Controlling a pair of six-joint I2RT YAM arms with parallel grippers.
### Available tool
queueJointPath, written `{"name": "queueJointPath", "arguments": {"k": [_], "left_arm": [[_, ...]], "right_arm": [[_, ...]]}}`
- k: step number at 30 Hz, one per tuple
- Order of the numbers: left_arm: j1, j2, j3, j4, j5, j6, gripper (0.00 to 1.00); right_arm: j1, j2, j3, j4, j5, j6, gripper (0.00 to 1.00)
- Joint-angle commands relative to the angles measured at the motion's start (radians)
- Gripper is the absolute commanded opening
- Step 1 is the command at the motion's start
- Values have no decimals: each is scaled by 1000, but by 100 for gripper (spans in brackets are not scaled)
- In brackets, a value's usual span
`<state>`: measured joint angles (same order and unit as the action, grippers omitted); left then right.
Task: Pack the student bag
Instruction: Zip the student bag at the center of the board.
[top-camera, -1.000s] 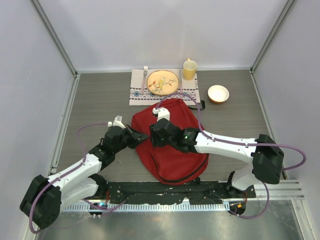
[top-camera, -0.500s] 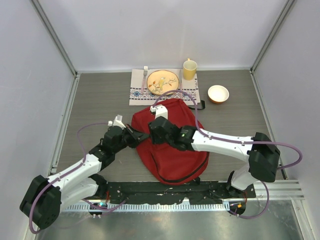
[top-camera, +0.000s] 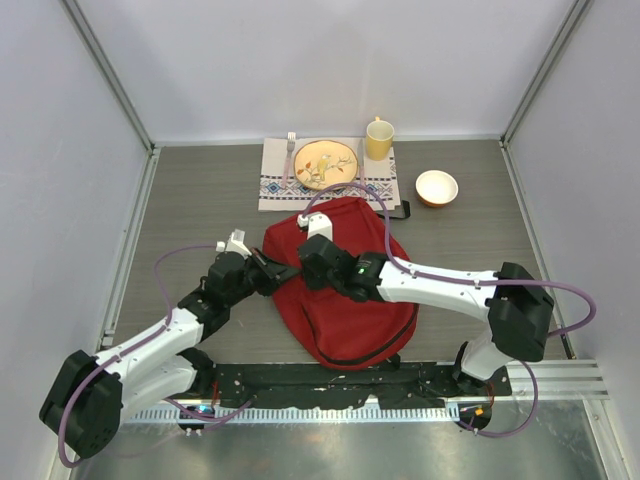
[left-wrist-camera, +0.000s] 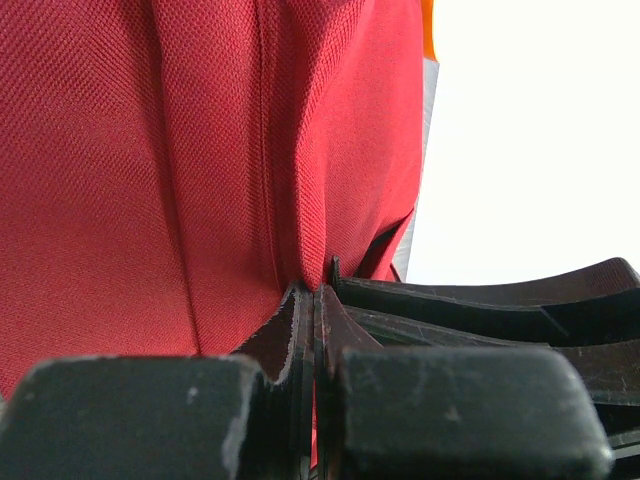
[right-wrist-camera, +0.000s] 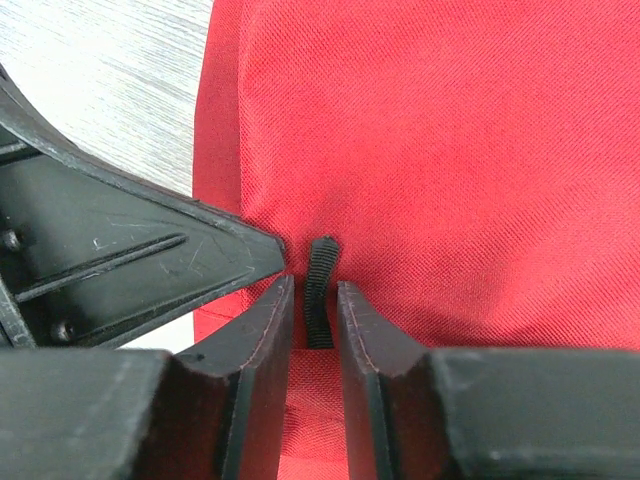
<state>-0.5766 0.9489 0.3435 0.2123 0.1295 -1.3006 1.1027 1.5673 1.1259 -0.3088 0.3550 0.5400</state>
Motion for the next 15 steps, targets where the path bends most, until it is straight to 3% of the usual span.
{"name": "queueJointPath", "arguments": {"k": [1, 7, 15], "left_arm": [[-5, -16, 8, 113, 24, 1, 0], [-5, -10, 8, 113, 28, 3, 0], [-5, -10, 6, 78, 25, 23, 0]], "right_arm": [[6, 23, 8, 23, 1, 3, 24], [6, 13, 12, 25, 47, 5, 1], [6, -47, -11, 22, 163, 18, 1]]}}
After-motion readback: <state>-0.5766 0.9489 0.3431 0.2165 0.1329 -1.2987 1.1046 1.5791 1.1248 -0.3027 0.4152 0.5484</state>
